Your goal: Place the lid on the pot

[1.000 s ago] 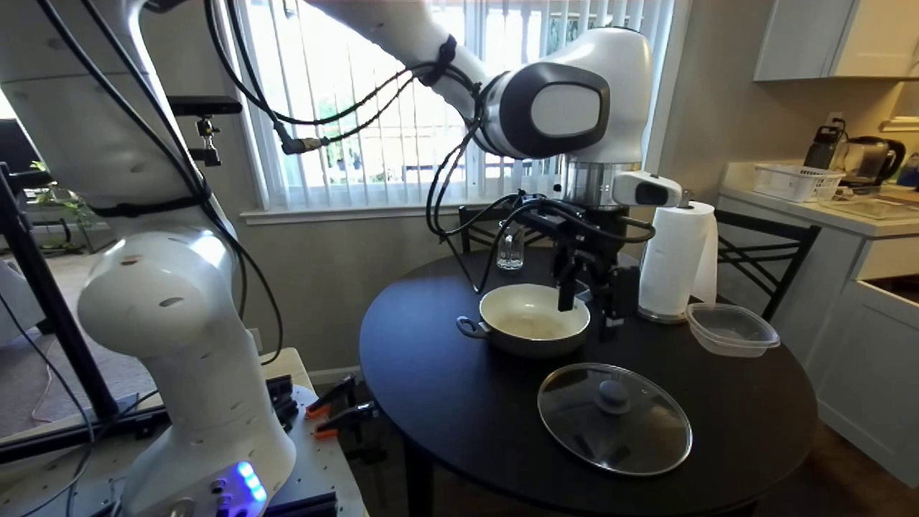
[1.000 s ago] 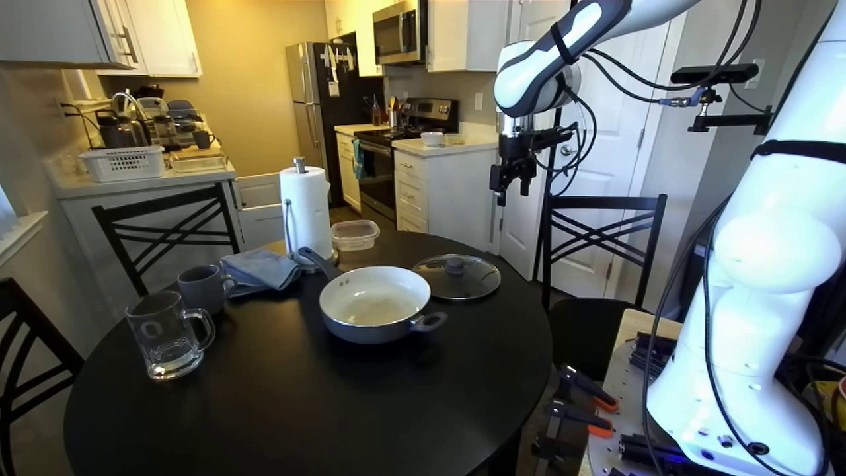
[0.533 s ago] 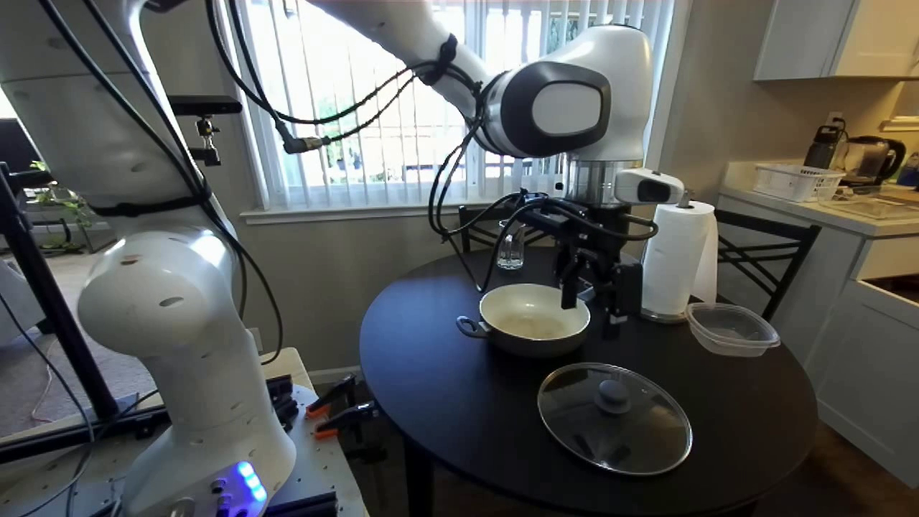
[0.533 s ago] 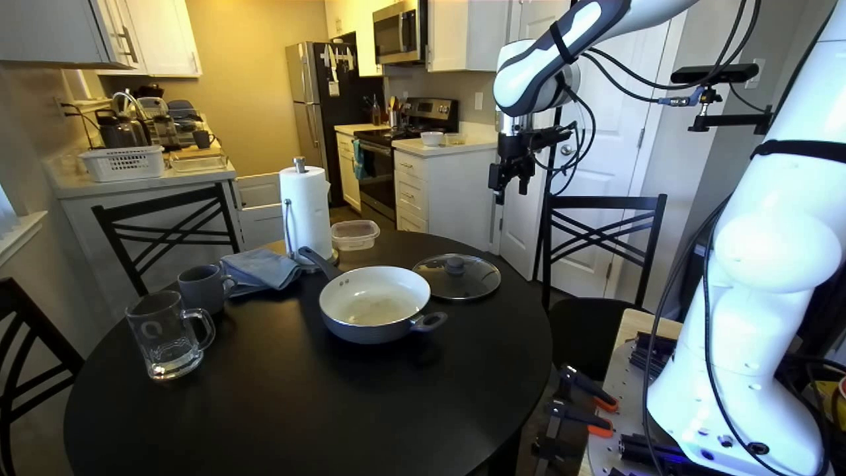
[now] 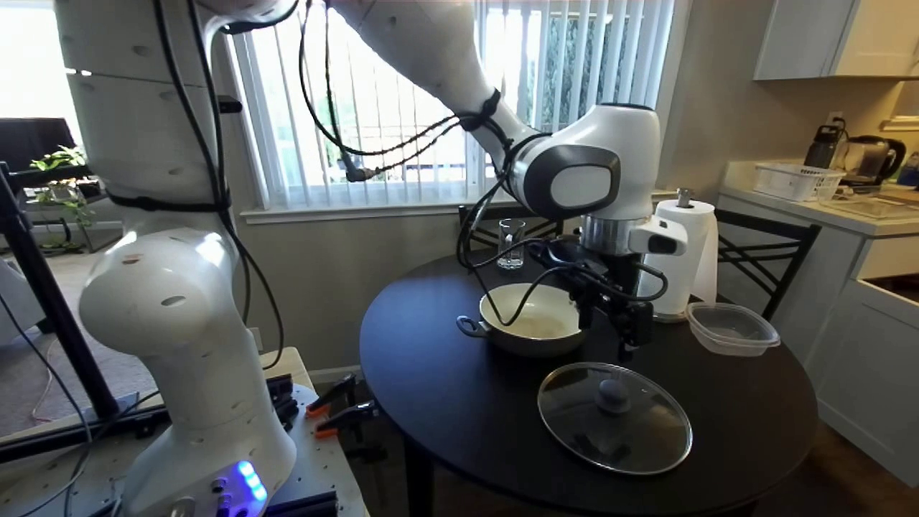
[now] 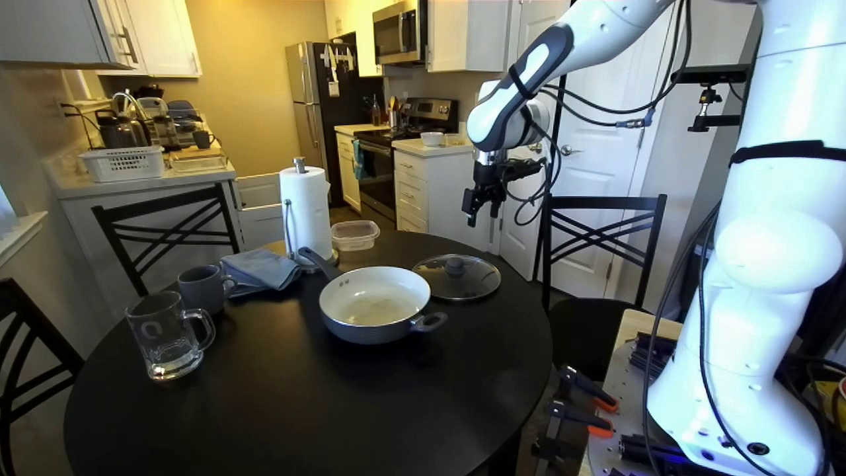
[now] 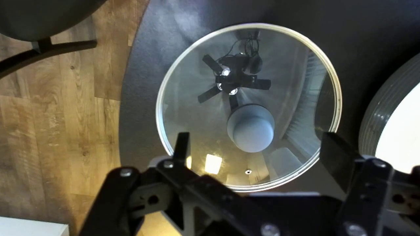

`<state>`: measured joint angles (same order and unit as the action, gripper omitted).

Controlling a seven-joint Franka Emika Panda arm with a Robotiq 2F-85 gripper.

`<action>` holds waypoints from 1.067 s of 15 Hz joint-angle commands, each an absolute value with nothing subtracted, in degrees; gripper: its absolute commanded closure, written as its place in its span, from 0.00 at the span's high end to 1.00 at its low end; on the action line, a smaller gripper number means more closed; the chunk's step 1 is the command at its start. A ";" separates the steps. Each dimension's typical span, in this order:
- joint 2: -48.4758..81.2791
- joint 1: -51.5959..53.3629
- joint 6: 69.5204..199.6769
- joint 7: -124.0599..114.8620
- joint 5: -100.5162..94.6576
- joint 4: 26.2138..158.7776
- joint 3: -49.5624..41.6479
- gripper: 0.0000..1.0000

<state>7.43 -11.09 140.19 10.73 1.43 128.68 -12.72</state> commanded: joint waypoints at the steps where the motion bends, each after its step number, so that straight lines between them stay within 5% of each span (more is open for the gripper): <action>1: 16.04 -12.89 142.20 17.66 11.56 122.07 -8.80 1.00; 8: 27.42 -16.17 147.12 16.22 20.68 113.67 -2.77 1.00; 16: 29.90 -12.94 151.14 4.00 12.56 115.08 -7.63 1.00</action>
<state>30.01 -15.18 150.30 9.91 16.31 114.00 -5.55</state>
